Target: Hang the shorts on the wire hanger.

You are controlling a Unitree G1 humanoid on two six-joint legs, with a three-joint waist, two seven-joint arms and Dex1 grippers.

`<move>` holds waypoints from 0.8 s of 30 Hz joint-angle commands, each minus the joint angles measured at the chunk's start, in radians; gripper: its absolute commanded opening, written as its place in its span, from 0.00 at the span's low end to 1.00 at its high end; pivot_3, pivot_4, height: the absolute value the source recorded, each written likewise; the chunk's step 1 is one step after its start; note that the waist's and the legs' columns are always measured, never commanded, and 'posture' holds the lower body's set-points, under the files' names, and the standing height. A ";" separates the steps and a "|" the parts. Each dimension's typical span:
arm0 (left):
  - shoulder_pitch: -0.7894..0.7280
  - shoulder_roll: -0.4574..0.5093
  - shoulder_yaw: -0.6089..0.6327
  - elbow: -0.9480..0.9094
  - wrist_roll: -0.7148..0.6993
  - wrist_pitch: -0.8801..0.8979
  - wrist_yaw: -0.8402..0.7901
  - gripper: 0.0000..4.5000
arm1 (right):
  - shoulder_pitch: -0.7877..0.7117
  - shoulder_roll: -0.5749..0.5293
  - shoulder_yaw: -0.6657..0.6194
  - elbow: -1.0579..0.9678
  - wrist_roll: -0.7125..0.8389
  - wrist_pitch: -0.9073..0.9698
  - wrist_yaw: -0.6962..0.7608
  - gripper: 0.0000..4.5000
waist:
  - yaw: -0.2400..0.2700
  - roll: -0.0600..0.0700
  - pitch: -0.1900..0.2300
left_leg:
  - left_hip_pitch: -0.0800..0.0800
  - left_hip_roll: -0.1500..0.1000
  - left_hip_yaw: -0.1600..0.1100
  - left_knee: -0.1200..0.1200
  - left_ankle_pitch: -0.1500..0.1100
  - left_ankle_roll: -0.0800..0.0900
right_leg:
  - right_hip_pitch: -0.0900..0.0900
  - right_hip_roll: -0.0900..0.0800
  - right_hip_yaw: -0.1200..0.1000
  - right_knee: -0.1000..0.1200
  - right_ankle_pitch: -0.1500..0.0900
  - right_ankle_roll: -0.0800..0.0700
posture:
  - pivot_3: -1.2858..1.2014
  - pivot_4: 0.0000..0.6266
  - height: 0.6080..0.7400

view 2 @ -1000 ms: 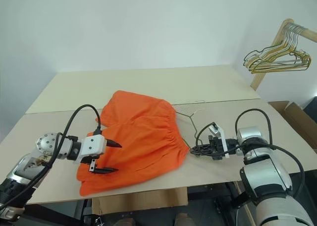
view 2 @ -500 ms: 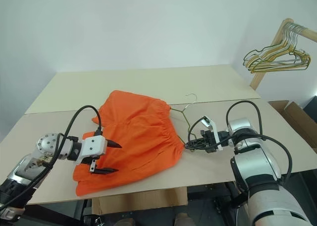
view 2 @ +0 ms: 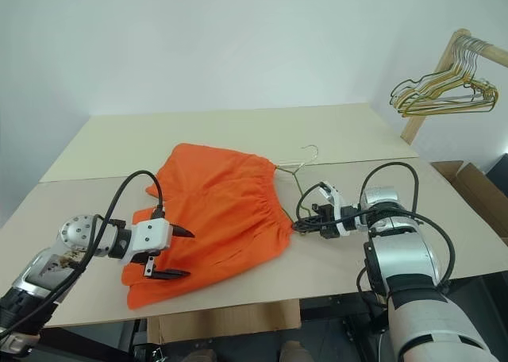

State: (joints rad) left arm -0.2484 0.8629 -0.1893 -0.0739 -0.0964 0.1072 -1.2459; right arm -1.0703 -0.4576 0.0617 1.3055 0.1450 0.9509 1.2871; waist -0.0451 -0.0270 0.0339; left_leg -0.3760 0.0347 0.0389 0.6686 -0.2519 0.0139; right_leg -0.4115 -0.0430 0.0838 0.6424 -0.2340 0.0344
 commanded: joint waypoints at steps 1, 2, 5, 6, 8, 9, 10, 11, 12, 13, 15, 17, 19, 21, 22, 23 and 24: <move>-0.009 -0.002 0.001 -0.022 0.007 -0.017 0.011 1.00 | -0.013 -0.004 -0.059 -0.048 0.022 -0.114 0.000 0.00 | 0.000 0.000 0.000 | 0.000 0.000 0.000 0.000 0.000 0.000 | 0.000 0.000 0.000 0.000 0.000 0.000 | 0.53 0.00 1.00; -0.009 -0.004 0.000 -0.019 0.008 -0.020 0.012 1.00 | -0.001 -0.002 -0.060 -0.064 0.014 -0.168 -0.009 0.00 | 0.000 0.000 0.000 | 0.000 0.000 0.000 0.000 0.000 0.000 | 0.000 0.000 0.000 0.000 0.000 0.000 | 0.53 0.00 1.00; -0.007 -0.005 0.000 -0.019 0.009 -0.021 0.014 1.00 | 0.032 0.002 -0.053 -0.098 -0.005 -0.282 0.007 0.00 | -0.001 0.000 0.000 | -0.001 0.000 0.000 0.000 0.000 0.000 | -0.001 0.000 0.000 0.000 0.000 0.000 | 0.53 0.00 1.00; -0.006 -0.005 0.000 -0.020 0.009 -0.021 0.013 1.00 | 0.040 0.002 -0.043 -0.107 -0.013 -0.301 0.015 0.00 | -0.001 0.000 0.000 | -0.002 0.000 0.000 0.000 0.000 0.000 | -0.001 0.000 0.000 0.000 0.000 0.000 | 0.53 0.00 1.00; -0.005 -0.005 -0.001 -0.022 0.010 -0.021 0.011 1.00 | 0.071 0.007 -0.025 -0.151 -0.029 -0.389 0.018 0.00 | -0.001 0.000 0.000 | -0.003 0.000 0.000 0.000 0.000 0.000 | -0.003 0.000 0.000 0.000 0.000 0.000 | 0.53 0.00 1.00; -0.006 -0.005 -0.001 -0.022 0.011 -0.024 0.011 1.00 | 0.089 0.009 -0.018 -0.176 -0.037 -0.439 0.018 0.00 | -0.001 0.000 0.000 | -0.004 0.000 0.000 0.000 0.000 0.000 | -0.004 0.000 0.000 0.000 0.000 0.000 | 0.53 0.00 1.00; -0.008 -0.006 0.000 -0.020 0.011 -0.027 0.011 1.00 | 0.105 0.011 -0.014 -0.197 -0.043 -0.480 0.018 0.00 | -0.001 0.000 0.000 | -0.006 0.000 0.000 0.000 0.000 0.000 | -0.006 0.000 0.000 0.001 0.000 0.000 | 0.53 0.00 1.00; -0.014 -0.012 0.004 -0.014 0.011 -0.034 0.018 1.00 | 0.128 0.013 -0.011 -0.227 -0.050 -0.545 0.010 0.00 | -0.001 0.000 0.000 | -0.007 0.000 0.000 0.000 0.000 0.000 | -0.008 0.000 0.001 0.002 0.000 0.000 | 0.53 0.00 1.00; -0.027 -0.024 0.013 -0.005 0.006 -0.039 0.032 1.00 | 0.144 0.014 -0.010 -0.249 -0.053 -0.581 0.011 0.00 | -0.001 0.000 0.000 | -0.009 0.000 0.000 0.000 0.000 0.000 | -0.010 0.000 0.001 0.002 0.000 0.000 | 0.53 0.00 1.00; -0.044 -0.040 0.028 0.006 -0.006 -0.040 0.047 1.00 | 0.158 0.016 -0.008 -0.271 -0.055 -0.614 0.009 0.00 | -0.001 0.000 0.000 | -0.009 0.000 0.000 0.000 0.000 -0.001 | -0.010 0.000 0.001 0.003 0.000 0.000 | 0.53 0.00 1.00; -0.089 -0.075 0.068 0.029 -0.044 -0.032 0.074 1.00 | 0.179 0.020 -0.009 -0.299 -0.055 -0.661 -0.001 0.00 | -0.001 0.000 0.000 | -0.009 0.000 0.000 0.000 0.000 -0.001 | -0.010 0.000 0.001 0.003 0.000 0.000 | 0.53 0.00 1.00; -0.182 -0.121 0.131 0.086 -0.093 -0.020 0.121 1.00 | 0.199 0.023 -0.011 -0.330 -0.053 -0.713 -0.011 0.00 | -0.001 0.000 0.000 | -0.009 0.000 0.000 0.001 0.001 -0.001 | -0.010 0.000 0.001 0.004 0.001 -0.001 | 0.53 0.00 1.00; -0.275 -0.141 0.173 0.158 -0.121 -0.012 0.143 1.00 | 0.215 0.024 -0.003 -0.358 -0.060 -0.750 -0.016 0.00 | 0.000 0.000 0.000 | -0.009 0.000 -0.001 0.002 0.001 -0.001 | -0.009 0.000 0.000 0.005 0.001 -0.001 | 0.52 0.00 1.00; -0.398 -0.144 0.200 0.285 -0.121 -0.039 0.154 1.00 | 0.237 0.023 0.013 -0.396 -0.072 -0.795 -0.020 0.00 | -0.002 0.000 0.000 | -0.008 0.000 -0.001 0.002 0.001 -0.001 | -0.009 0.000 0.000 0.005 0.001 -0.001 | 0.52 0.00 1.00; -0.441 -0.145 0.205 0.332 -0.117 -0.050 0.156 1.00 | 0.245 0.022 0.018 -0.410 -0.076 -0.811 -0.022 0.00 | -0.004 0.000 0.000 | -0.008 0.000 -0.001 0.002 0.001 -0.001 | -0.009 0.000 0.000 0.005 0.001 -0.001 | 0.52 0.00 1.00; -0.505 -0.140 0.201 0.411 -0.099 -0.072 0.149 1.00 | 0.251 0.025 0.020 -0.423 -0.075 -0.810 -0.022 0.00 | -0.008 0.000 0.000 | -0.008 -0.001 -0.001 0.002 0.001 -0.001 | -0.009 0.000 0.000 0.004 0.001 -0.001 | 0.52 0.00 1.00; -0.572 -0.132 0.192 0.497 -0.076 -0.108 0.131 1.00 | 0.258 0.028 0.024 -0.439 -0.078 -0.818 -0.025 0.00 | -0.011 0.000 0.000 | -0.008 -0.001 -0.001 0.002 0.001 -0.001 | -0.009 0.000 0.001 0.004 0.001 -0.001 | 0.52 0.00 1.00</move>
State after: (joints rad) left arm -0.7603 0.7190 -0.0042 0.3298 -0.1902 0.0460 -1.1064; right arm -0.8017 -0.4299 0.0875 0.9258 0.0606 0.1687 1.2621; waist -0.0564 -0.0268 0.0335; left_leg -0.3843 0.0334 0.0374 0.6708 -0.2510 0.0127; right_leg -0.4201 -0.0432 0.0842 0.6463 -0.2330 0.0335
